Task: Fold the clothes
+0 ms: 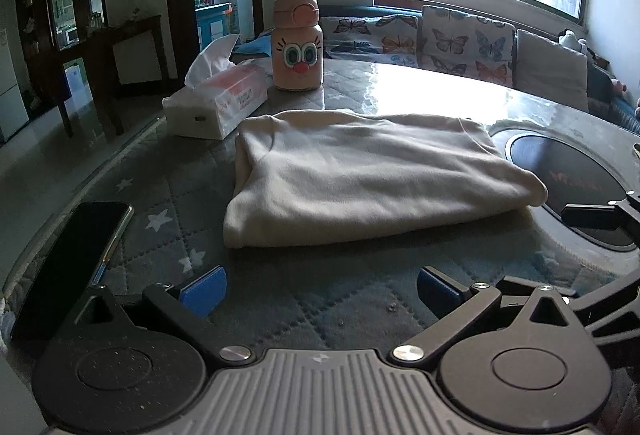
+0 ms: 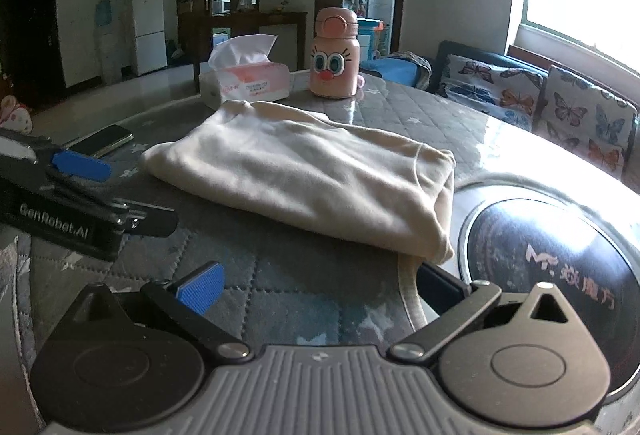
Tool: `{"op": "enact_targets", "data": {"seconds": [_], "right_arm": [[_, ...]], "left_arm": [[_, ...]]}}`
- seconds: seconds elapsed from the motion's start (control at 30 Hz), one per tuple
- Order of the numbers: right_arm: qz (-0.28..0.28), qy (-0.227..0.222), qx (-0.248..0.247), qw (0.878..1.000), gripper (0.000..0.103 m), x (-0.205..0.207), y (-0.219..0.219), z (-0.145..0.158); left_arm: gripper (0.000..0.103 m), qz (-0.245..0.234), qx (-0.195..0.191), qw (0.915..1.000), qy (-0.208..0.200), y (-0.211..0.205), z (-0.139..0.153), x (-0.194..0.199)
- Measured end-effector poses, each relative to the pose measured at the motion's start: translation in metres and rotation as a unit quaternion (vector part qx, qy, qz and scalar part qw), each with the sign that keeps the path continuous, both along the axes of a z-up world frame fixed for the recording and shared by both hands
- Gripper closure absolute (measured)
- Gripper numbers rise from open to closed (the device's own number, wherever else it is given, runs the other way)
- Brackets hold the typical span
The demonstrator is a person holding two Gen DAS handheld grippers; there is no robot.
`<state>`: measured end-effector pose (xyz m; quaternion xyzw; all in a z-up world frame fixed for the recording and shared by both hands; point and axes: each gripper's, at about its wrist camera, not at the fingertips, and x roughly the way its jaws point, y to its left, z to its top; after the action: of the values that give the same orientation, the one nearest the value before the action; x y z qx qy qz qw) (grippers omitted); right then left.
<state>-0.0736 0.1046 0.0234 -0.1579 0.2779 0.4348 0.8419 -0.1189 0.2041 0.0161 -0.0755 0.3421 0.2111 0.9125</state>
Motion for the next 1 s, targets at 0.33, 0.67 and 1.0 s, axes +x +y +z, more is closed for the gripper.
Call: {"op": "enact_targets", "data": {"seconds": [0.33, 0.67, 1.0], "right_arm": [[-0.012, 0.029, 0.016, 0.999, 0.0, 0.0, -0.007, -0.002], [-0.015, 0.037, 0.015, 0.999, 0.0, -0.002, -0.01, -0.003], [-0.017, 0.042, 0.02, 0.999, 0.0, -0.006, -0.012, -0.001]], "left_arm": [[0.0, 0.012, -0.001, 0.9999, 0.001, -0.006, -0.002, -0.006], [0.0, 0.026, 0.015, 0.9995, 0.008, -0.013, -0.002, -0.011], [0.0, 0.037, 0.034, 0.9987, 0.005, -0.024, 0.003, -0.016]]}}
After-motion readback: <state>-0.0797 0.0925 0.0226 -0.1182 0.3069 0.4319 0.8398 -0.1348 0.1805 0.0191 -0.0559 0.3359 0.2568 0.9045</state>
